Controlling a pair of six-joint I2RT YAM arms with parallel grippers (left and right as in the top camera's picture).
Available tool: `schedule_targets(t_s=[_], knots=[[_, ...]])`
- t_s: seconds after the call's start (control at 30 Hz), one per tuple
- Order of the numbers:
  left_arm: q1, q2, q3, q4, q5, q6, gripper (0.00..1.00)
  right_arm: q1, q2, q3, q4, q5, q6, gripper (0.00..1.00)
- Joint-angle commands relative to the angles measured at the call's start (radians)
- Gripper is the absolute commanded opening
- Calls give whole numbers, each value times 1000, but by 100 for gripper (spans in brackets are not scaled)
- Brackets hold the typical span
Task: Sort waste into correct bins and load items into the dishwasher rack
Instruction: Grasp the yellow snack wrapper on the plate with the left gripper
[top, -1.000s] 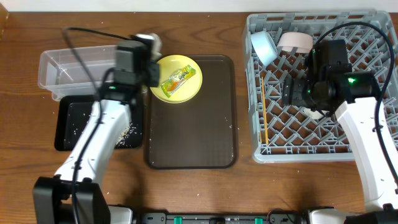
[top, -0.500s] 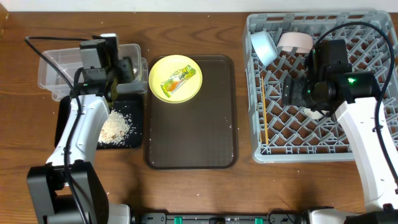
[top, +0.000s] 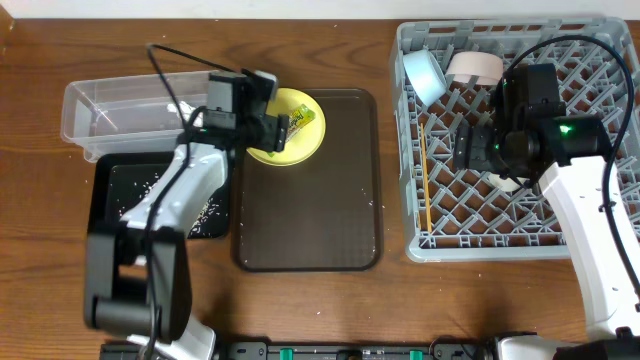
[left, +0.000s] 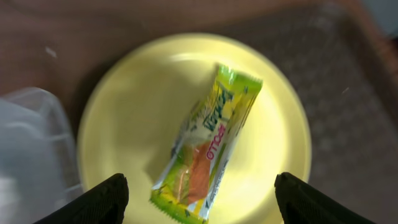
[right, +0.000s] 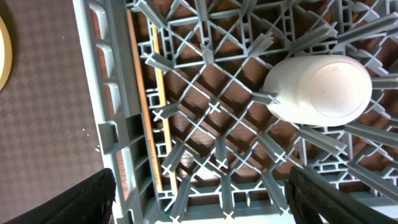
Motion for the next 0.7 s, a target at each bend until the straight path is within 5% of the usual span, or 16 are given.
schedule_targets(t_s=[0.0, 0.3, 0.53, 0.67], knots=[[1, 74, 10, 21, 3, 36, 78, -12, -3, 11, -2, -5, -1, 86], [1, 183, 10, 40, 4, 35, 77, -12, -3, 11, -3, -8, 2, 86], [1, 175, 10, 2, 4, 27, 23, -12, -3, 11, -4, -7, 2, 86], [1, 110, 10, -13, 4, 10, 9, -12, -3, 11, -4, -7, 2, 86]])
